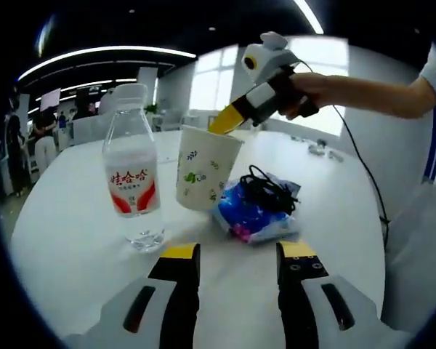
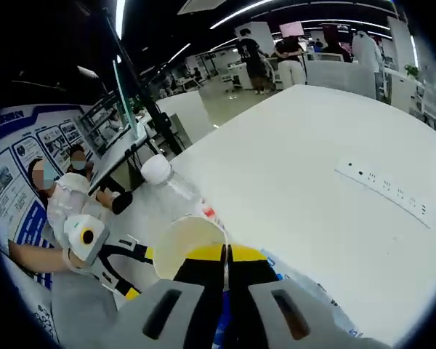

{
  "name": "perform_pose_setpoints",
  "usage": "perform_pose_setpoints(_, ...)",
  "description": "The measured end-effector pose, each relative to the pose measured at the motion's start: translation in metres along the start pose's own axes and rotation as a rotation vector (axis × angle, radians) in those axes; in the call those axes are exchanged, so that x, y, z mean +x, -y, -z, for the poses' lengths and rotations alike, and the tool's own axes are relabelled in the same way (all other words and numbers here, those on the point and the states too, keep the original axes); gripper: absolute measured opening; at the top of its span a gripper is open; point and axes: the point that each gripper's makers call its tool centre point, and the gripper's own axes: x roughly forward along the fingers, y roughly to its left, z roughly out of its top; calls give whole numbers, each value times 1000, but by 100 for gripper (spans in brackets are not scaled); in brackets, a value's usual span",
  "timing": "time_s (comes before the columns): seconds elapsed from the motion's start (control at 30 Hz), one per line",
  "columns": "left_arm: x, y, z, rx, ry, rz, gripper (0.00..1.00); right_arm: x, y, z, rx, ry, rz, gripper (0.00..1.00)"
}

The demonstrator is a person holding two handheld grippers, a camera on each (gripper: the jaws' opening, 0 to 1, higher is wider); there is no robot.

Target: Arrange the tabletop items into an orderly group along one side of the table until the central work area is clear of visible clutter.

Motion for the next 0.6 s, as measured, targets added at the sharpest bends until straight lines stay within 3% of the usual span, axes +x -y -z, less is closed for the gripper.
perform_pose_setpoints(0.6,1,0,13,-24,-17,-6,36,30,14,13,-21,-98,54,0)
